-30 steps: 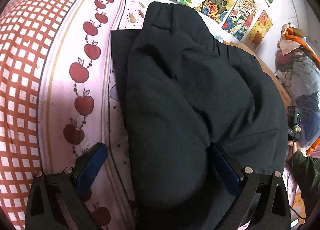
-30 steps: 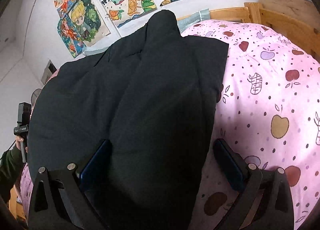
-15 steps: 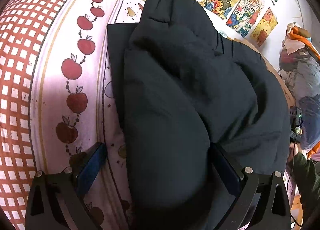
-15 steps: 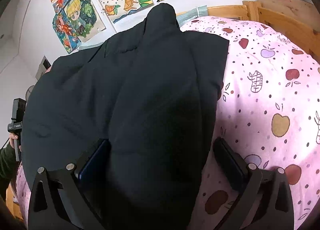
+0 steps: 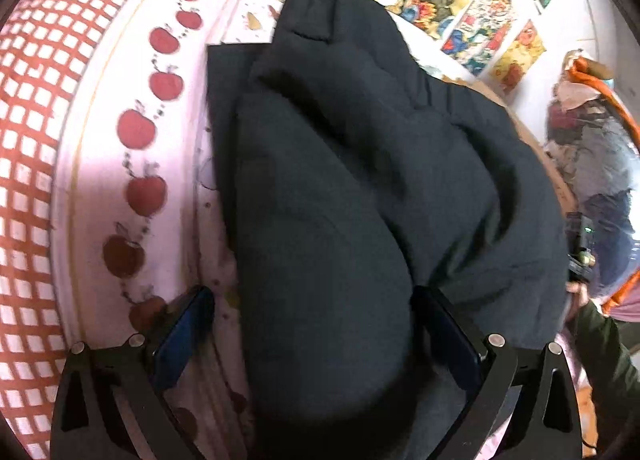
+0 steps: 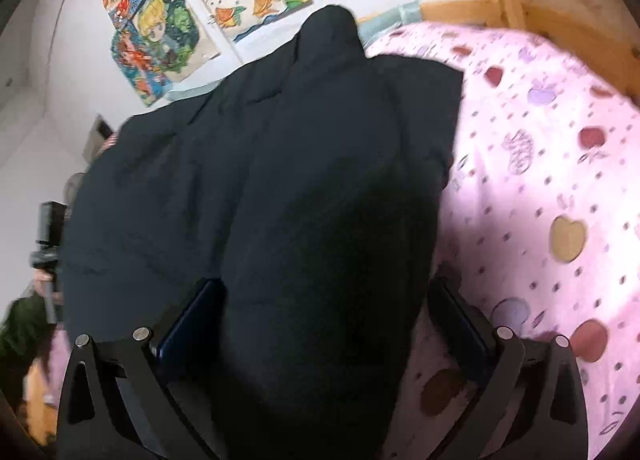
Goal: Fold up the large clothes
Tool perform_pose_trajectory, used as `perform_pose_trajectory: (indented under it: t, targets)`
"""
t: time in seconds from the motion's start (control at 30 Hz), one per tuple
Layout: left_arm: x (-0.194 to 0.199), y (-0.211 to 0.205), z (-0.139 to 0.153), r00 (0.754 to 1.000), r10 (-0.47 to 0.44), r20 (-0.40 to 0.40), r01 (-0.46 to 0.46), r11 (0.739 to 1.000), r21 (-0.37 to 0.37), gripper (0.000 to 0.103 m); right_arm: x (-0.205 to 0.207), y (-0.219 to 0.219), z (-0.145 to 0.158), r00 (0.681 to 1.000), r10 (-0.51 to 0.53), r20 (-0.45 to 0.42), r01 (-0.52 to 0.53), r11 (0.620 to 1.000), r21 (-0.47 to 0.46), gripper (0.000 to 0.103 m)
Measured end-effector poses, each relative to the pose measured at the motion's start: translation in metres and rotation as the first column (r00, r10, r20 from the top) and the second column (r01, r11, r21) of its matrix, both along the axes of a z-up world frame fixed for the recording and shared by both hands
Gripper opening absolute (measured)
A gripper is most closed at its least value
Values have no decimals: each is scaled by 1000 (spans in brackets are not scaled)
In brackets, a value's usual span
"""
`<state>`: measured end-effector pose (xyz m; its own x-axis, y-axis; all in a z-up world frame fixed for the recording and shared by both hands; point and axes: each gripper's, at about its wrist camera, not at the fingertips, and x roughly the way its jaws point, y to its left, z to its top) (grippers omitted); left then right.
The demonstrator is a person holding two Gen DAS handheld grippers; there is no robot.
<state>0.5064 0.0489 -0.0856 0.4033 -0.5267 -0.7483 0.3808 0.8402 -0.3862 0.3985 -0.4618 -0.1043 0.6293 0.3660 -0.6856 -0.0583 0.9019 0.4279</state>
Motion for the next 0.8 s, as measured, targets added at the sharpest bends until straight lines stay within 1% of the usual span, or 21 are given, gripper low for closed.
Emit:
perform_pose_trajectory:
  t: [0.03,0.07,0.1,0.13,0.2,0.23,0.27,0.3,0.33,0.37,0.4,0.43,0.47,0.5,0.53,0.57,0.6,0.67,0.73,0.8]
  targets:
    - [-1,-2,-1,1000,-8,-11,7,1000,-18,95,0,0,-1,999,36,-25,-35,999,38,102]
    - [-1,-2,-3,1000,-10,-21,9,1000,-28,87,1,2,-1,998,54,-43,-52,998,40,102]
    - [-1,-4,-4,999,-9,-40,7,999,-47,81,1,3,-1,997,58,-50,-56,998,34,102]
    - [-1,-6,-5,999,7,-43,-9,999,-47,80,0,6,-1,997,61,-55,-59,998,25,102]
    - [-2,-8,-4,999,29,-41,-30,999,-41,73,-2,11,0,997,44,-60,-43,999,12,102]
    - [-4,-8,-3,998,46,-41,-48,998,-39,70,-3,12,-1,998,35,-60,-34,999,14,98]
    - [-6,-8,-1,997,65,-39,-66,997,-36,63,-5,13,0,998,21,-61,-20,1000,24,90]
    - [-10,-9,2,997,77,-31,-78,997,-28,57,-6,15,1,998,17,-62,-15,999,29,87]
    - [-13,-11,6,996,89,-18,-89,996,-16,54,-8,17,4,998,13,-65,-11,1000,27,79]
    - [-16,-12,9,995,96,-7,-96,995,-3,48,-10,21,9,998,14,-62,-14,1000,1,70]
    - [-19,-16,15,994,105,7,-105,994,18,43,-10,24,12,998,14,-62,-15,1000,-17,65]
    - [-23,-19,19,993,113,21,-114,993,36,41,-11,25,17,998,13,-61,-15,999,-38,55]
    - [-25,-21,23,992,123,30,-124,991,42,36,-14,25,22,998,2,-57,-5,999,-46,44]
    - [-27,-22,28,990,133,37,-135,990,41,32,-15,24,25,998,-6,-55,4,999,-41,39]
    - [-29,-23,33,989,141,42,-142,989,38,29,-17,22,29,999,-16,-51,14,1000,-28,30]
    - [-30,-22,37,988,147,42,-148,988,34,26,-20,24,36,999,-23,-40,22,999,-26,26]
    - [-32,-20,43,987,159,36,-160,987,20,23,-20,26,42,999,-28,-36,27,999,-40,24]
    - [-32,-17,53,986,167,22,-167,986,-8,21,-23,39,58,1000,-19,-12,17,995,-100,20]
    - [-35,-10,67,988,155,15,-154,987,-51,19,-29,49,80,999,-3,44,8,992,-128,19]
    - [-42,-10,79,988,147,35,-145,988,-58,19,-35,57,103,995,6,98,8,990,-139,18]
